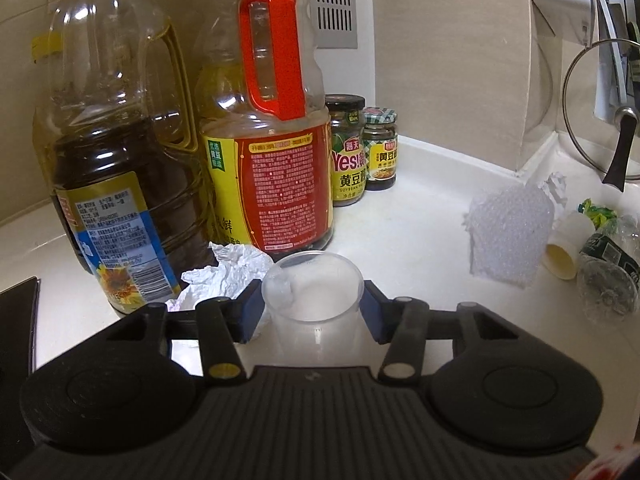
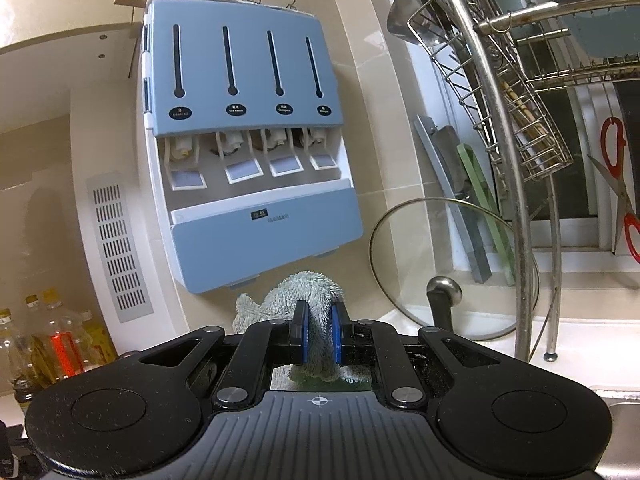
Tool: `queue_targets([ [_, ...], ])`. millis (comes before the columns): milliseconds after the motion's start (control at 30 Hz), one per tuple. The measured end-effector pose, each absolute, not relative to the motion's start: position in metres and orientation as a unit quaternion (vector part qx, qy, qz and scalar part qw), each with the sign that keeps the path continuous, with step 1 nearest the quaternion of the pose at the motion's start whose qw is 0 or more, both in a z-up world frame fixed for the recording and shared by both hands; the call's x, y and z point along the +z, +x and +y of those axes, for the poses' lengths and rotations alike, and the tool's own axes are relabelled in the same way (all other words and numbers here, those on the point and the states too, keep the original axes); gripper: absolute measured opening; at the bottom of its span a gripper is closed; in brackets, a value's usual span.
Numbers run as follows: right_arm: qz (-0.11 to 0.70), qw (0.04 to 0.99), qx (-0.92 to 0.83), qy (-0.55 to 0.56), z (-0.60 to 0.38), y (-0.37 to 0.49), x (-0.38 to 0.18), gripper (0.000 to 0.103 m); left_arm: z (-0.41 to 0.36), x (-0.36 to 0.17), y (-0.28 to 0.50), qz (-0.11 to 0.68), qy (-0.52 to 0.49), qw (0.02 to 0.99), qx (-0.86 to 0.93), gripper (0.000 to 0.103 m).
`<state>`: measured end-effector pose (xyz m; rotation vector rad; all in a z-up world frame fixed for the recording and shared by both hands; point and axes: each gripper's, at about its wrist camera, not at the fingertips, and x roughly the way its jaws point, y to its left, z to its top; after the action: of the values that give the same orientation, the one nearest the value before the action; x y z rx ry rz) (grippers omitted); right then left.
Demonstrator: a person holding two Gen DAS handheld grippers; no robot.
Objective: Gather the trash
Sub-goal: 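Grasp the green-grey cloth with right gripper while left gripper grasps plastic cup, then carry the cloth and plastic cup down over the wastebasket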
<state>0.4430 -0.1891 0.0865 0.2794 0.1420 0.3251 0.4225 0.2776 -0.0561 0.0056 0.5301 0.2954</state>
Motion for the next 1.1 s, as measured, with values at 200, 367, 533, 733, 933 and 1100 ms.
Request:
queue_targets([
  [200, 0.072, 0.969, 0.182, 0.150, -0.193, 0.432, 0.087, 0.012, 0.267, -0.039, 0.400, 0.249, -0.004, 0.959, 0.138, 0.049],
  [367, 0.073, 0.960, 0.214, 0.167, -0.198, 0.420, 0.091, 0.012, 0.244, -0.020, 0.371, 0.240, 0.002, 0.963, 0.122, 0.049],
  [533, 0.072, 0.949, 0.256, 0.172, -0.202, 0.403, 0.094, 0.012, 0.214, -0.005, 0.338, 0.231, -0.003, 0.968, 0.099, 0.049],
  [733, 0.078, 0.929, 0.311, 0.185, -0.210, 0.380, 0.094, 0.012, 0.169, 0.005, 0.299, 0.228, -0.009, 0.971, 0.076, 0.049],
  [933, 0.109, 0.909, 0.359, 0.183, -0.211, 0.356, 0.083, 0.012, 0.126, 0.002, 0.267, 0.238, -0.016, 0.969, 0.063, 0.049],
  [1100, 0.144, 0.887, 0.396, 0.187, -0.210, 0.336, 0.066, 0.012, 0.096, -0.007, 0.242, 0.250, -0.026, 0.966, 0.063, 0.049],
])
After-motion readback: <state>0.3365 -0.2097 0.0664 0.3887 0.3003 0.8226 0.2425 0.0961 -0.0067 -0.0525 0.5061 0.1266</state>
